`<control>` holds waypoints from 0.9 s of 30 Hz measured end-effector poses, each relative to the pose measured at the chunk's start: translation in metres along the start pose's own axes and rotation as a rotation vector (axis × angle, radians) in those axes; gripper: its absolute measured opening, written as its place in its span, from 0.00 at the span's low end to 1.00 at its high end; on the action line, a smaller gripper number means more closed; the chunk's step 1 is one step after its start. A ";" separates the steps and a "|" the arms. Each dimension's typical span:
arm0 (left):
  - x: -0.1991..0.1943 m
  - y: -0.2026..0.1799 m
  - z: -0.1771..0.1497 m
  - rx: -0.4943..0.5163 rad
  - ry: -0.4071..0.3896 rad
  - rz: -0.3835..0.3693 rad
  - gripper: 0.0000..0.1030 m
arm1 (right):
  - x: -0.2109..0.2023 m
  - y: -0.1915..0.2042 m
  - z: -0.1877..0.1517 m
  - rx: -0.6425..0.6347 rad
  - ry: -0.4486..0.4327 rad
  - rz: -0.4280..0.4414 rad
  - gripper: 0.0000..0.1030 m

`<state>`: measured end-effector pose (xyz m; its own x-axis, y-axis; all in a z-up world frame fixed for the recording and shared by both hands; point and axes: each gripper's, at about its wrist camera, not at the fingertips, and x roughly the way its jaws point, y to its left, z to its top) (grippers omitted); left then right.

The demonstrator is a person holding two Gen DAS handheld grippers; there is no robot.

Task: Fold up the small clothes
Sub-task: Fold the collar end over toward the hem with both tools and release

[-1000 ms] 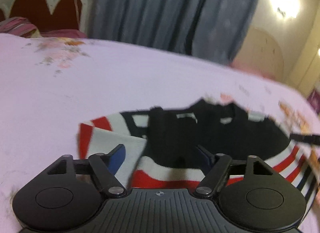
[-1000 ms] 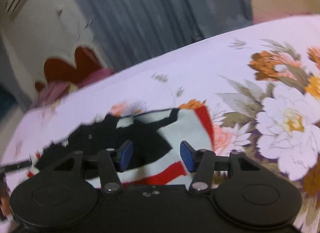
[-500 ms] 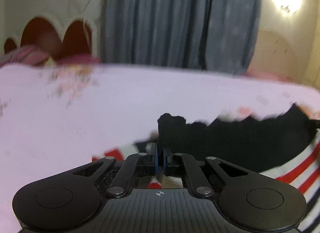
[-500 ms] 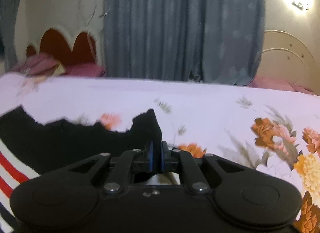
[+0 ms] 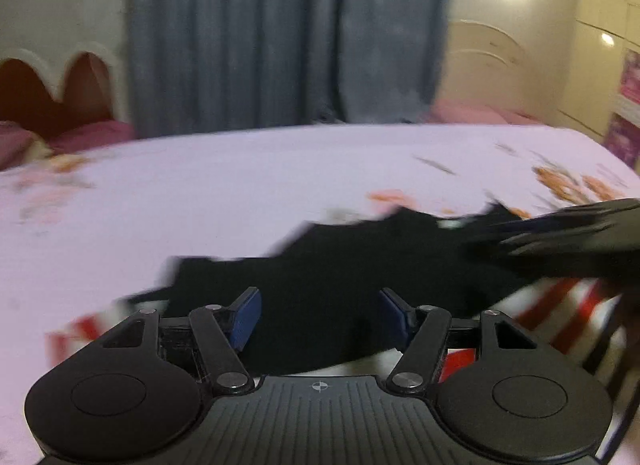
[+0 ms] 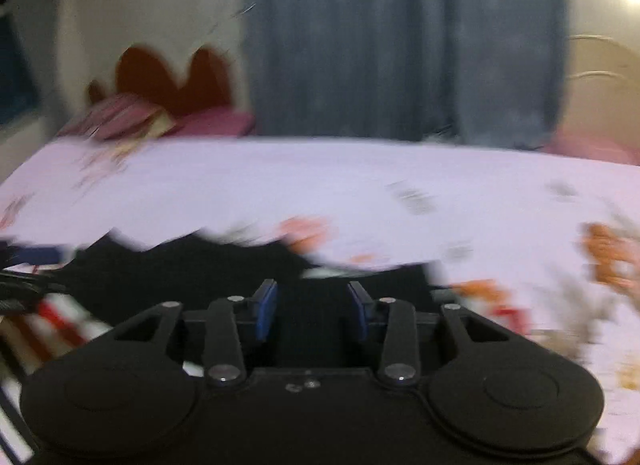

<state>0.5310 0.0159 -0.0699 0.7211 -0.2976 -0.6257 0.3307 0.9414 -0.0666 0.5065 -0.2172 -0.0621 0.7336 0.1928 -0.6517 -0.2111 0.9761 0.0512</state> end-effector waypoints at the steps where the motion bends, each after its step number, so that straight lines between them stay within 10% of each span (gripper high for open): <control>1: 0.009 -0.003 0.001 -0.004 0.020 -0.007 0.62 | 0.009 0.008 -0.001 -0.014 0.019 -0.003 0.41; 6: 0.010 0.034 -0.022 0.019 0.037 0.158 0.62 | 0.015 -0.018 -0.013 -0.075 0.040 -0.243 0.47; 8: 0.001 0.069 -0.033 -0.114 0.013 0.122 0.63 | 0.004 -0.071 -0.022 0.091 0.053 -0.345 0.49; 14: -0.007 0.043 -0.024 -0.073 0.001 0.194 0.63 | -0.018 -0.053 -0.014 0.043 -0.016 -0.340 0.50; 21: -0.033 -0.026 -0.037 0.024 -0.007 0.046 0.63 | -0.029 0.023 -0.033 -0.107 0.024 -0.044 0.49; 27: -0.047 0.001 -0.060 0.008 0.025 0.149 0.77 | -0.031 0.016 -0.045 -0.127 0.067 -0.126 0.48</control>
<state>0.4608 0.0406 -0.0869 0.7473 -0.1510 -0.6471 0.2267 0.9734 0.0347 0.4511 -0.2123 -0.0749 0.7155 0.0585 -0.6962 -0.2032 0.9708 -0.1274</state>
